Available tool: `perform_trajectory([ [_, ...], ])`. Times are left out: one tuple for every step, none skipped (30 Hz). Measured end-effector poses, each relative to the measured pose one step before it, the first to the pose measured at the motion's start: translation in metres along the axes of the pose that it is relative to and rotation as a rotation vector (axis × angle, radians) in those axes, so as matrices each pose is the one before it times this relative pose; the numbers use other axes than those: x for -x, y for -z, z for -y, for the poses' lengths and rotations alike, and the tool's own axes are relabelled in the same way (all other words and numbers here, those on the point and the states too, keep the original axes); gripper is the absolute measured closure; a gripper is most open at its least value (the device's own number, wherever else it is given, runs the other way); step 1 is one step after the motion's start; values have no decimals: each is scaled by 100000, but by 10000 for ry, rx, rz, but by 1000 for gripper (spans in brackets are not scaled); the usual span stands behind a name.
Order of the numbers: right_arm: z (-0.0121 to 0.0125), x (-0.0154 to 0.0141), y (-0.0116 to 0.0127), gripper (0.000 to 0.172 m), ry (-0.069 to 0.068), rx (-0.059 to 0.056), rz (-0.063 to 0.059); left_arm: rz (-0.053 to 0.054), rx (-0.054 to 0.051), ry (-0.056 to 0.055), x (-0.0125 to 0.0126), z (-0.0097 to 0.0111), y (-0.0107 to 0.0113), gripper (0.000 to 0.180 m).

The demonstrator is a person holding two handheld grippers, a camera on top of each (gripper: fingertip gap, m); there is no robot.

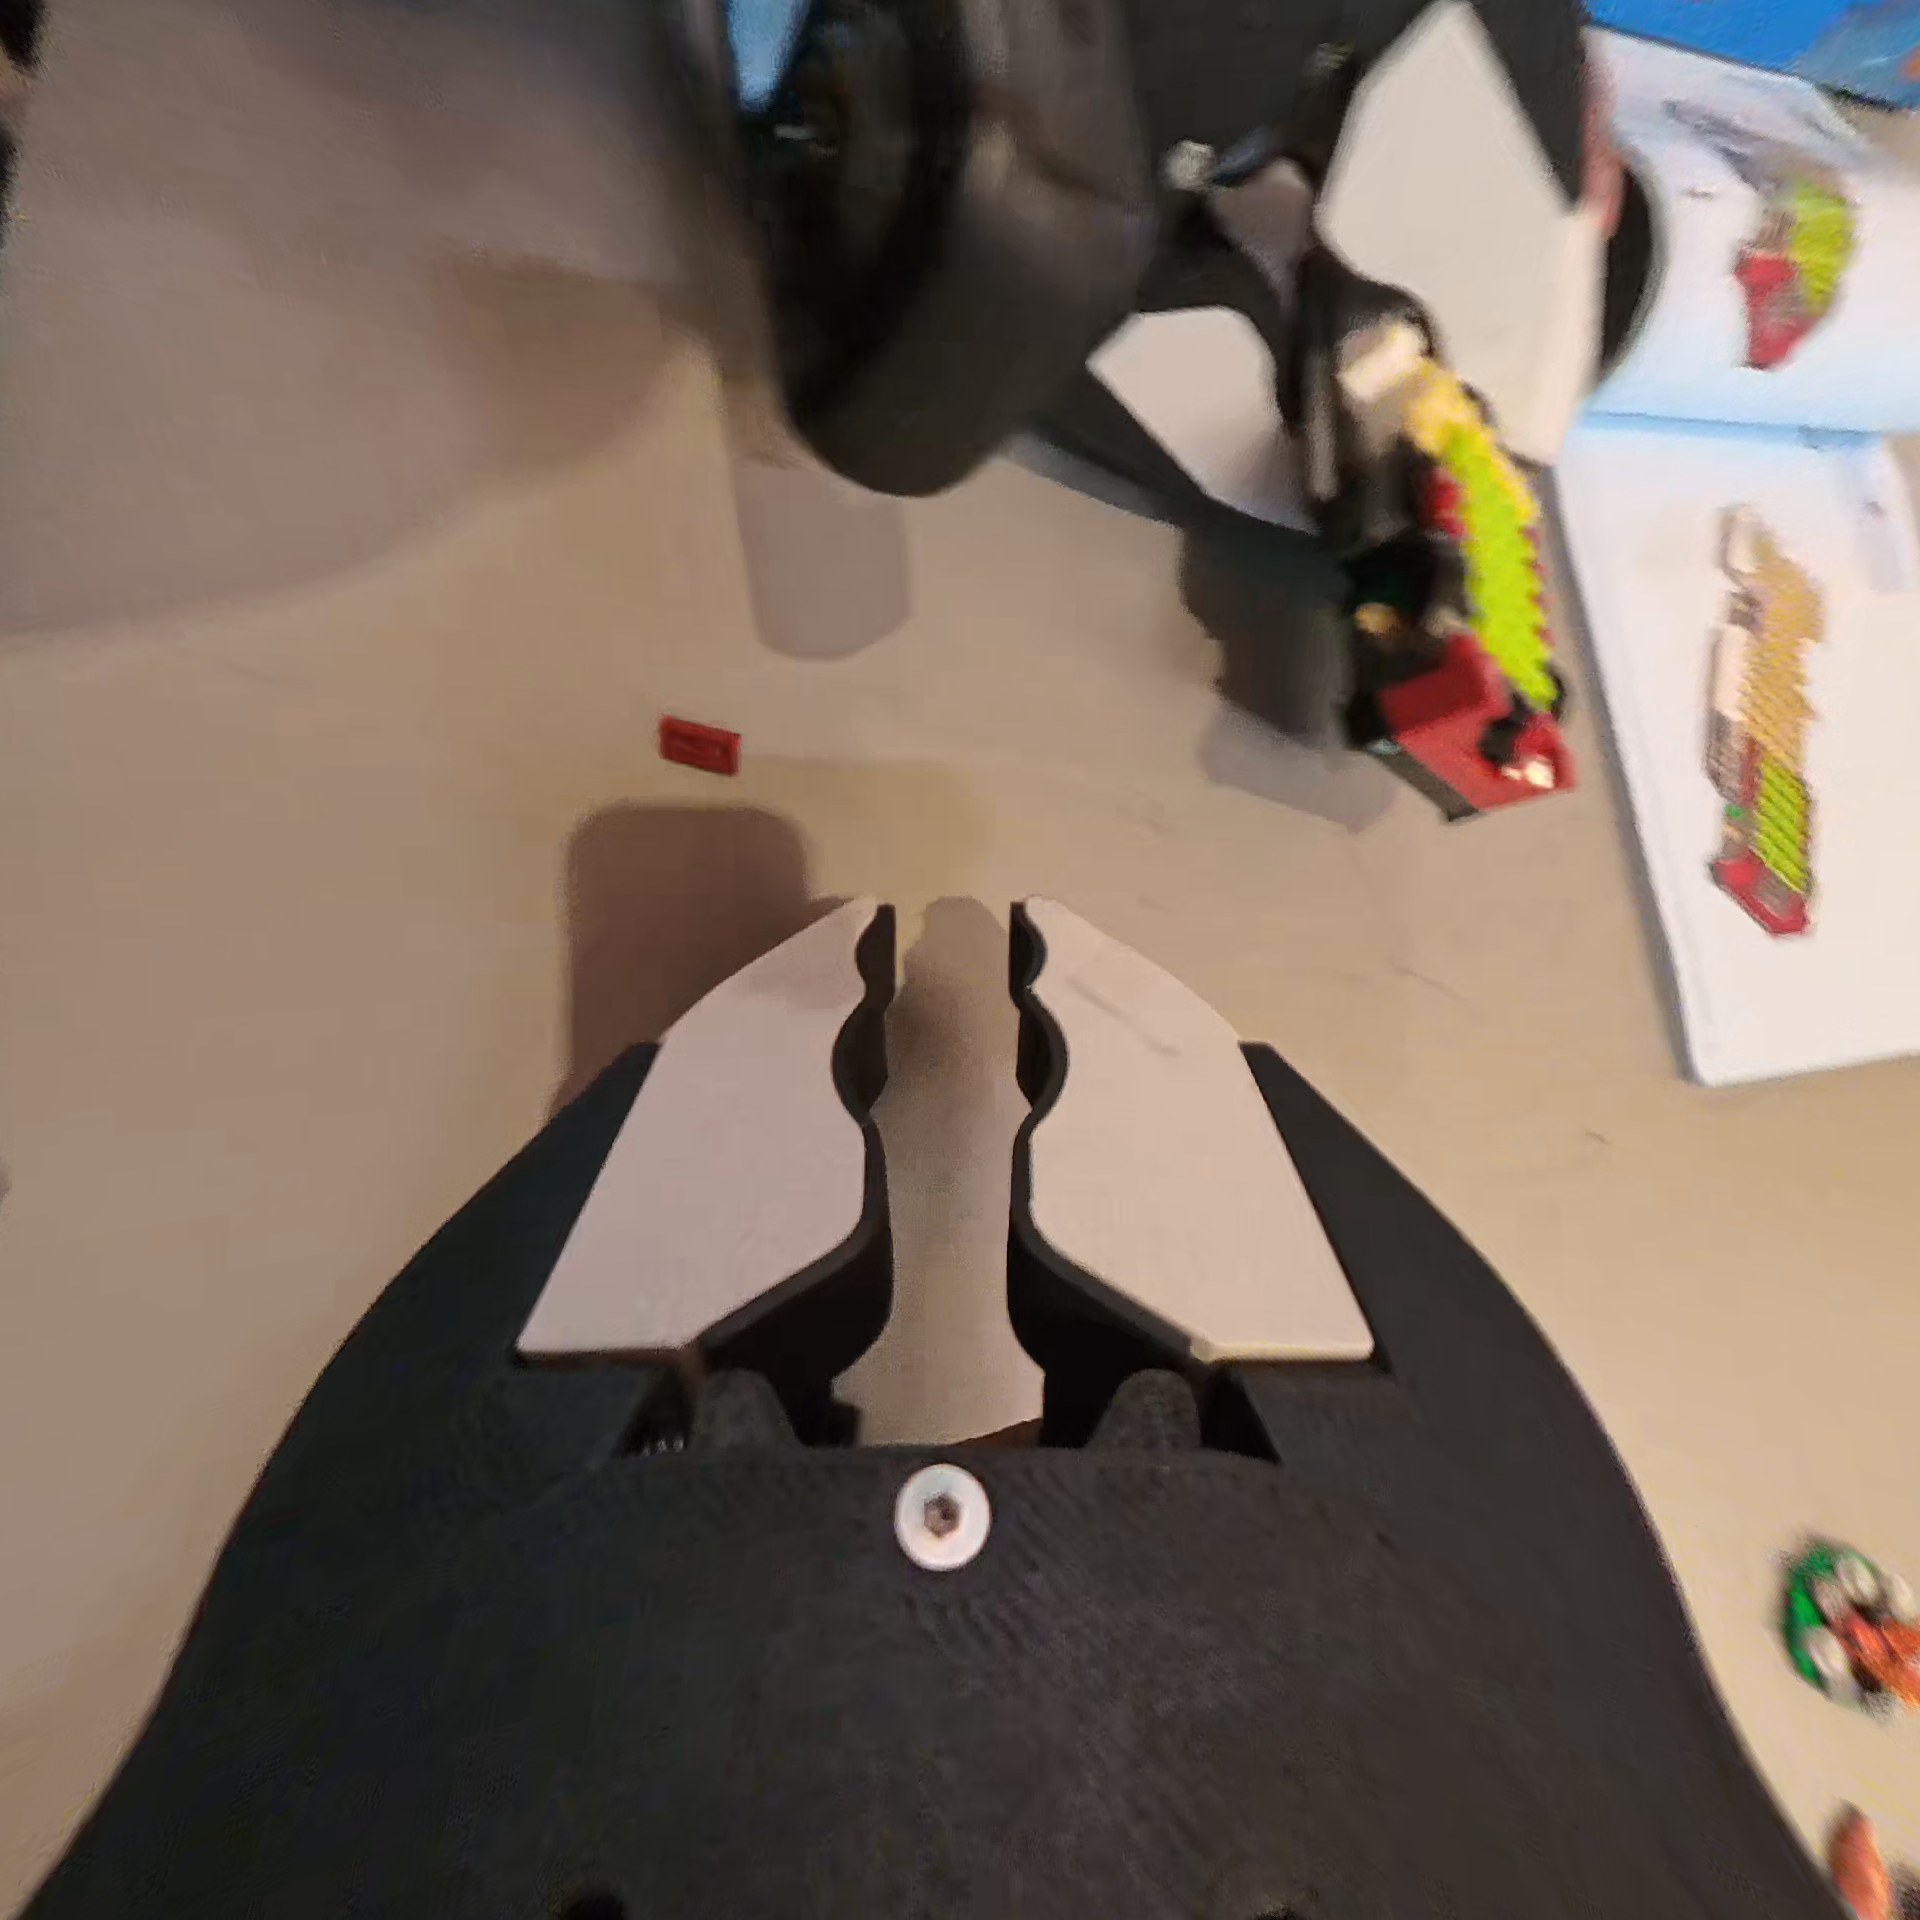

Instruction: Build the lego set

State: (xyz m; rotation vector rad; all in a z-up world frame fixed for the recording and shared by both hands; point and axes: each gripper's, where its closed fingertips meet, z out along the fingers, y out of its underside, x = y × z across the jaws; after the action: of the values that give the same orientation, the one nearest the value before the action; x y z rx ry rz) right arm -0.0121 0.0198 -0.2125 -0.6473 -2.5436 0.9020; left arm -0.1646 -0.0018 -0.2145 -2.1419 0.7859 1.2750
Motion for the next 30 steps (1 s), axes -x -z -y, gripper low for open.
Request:
perform_trajectory([
  [359,905,-351,151,153,-80,307,27,-7,12,101,-6,-40,155],
  [392,842,-376,151,151,-86,255,25,-21,-4,55,61,25,155],
  [344,663,-344,150,163,-60,178,13,-26,-3,38,52,6,155],
  [248,534,-376,149,116,1,123,28,-25,-8,-20,116,62,155],
  [155,429,-374,149,37,52,115,27,-24,-11,24,75,36,155],
  [156,370,-314,147,-23,32,108,13,-20,11,10,72,16,155],
  [211,269,-248,146,-91,-28,71,10,-17,26,49,22,-11,155],
  [259,290,-207,145,-145,-61,104,11,-11,14,-46,83,30,155],
  [285,304,-192,144,-120,-84,112,12,-9,13,16,-13,30,155],
  [205,184,-187,143,-41,-53,15,2,-16,21,26,8,30,155],
  [45,59,-189,142,37,31,-55,3,-22,21,0,20,36,155],
  [-90,35,-178,141,67,98,-41,0,-14,8,53,11,-14,155],
  [-140,-31,-153,140,48,99,-49,-28,2,16,49,338,146,155],
  [-97,-110,-144,138,-1,57,-71,0,-8,-4,9,10,-18,155],
  [-83,-110,-127,138,-35,31,-48,-7,-14,-2,-23,17,-1,155],
  [-115,-75,-126,138,-30,34,-20,-14,-14,-4,-17,12,-3,155],
  [-191,-78,-138,138,-19,71,-31,-10,-9,-11,-11,12,6,155],
  [-107,-98,-103,137,-37,22,-29,-1,3,-5,-14,-30,-27,155],
  [53,-24,-44,138,-67,-77,30,-9,-1,6,8,4,-5,155],
  [-44,51,-56,139,-61,-1,86,-8,-10,18,-21,-1,-6,155],
  [7,71,-53,142,-68,-45,93,-13,-11,15,-22,2,11,155],
  [21,67,-48,145,-67,-47,82,-15,-10,15,-47,0,33,155],
  [-4,96,-42,147,-51,-32,95,-15,-8,16,-35,-3,8,155],
  [-21,66,-25,153,-1,-26,62,-14,-9,12,-30,14,23,155],
  [-40,-80,12,154,27,-8,-37,-3,-7,11,-19,-11,16,155],
  [-88,-238,82,154,48,49,-128,-1,4,10,-21,0,4,155],
  [-83,-349,234,154,98,39,-194,-5,7,18,-15,-37,8,155],
  [4,-476,410,155,151,-61,-220,1,15,38,40,-56,-20,155],
  [84,-587,594,155,140,-148,-236,2,32,65,123,22,-25,155],
  [128,-668,747,155,63,-188,-247,22,35,65,92,-88,-1,155],
])
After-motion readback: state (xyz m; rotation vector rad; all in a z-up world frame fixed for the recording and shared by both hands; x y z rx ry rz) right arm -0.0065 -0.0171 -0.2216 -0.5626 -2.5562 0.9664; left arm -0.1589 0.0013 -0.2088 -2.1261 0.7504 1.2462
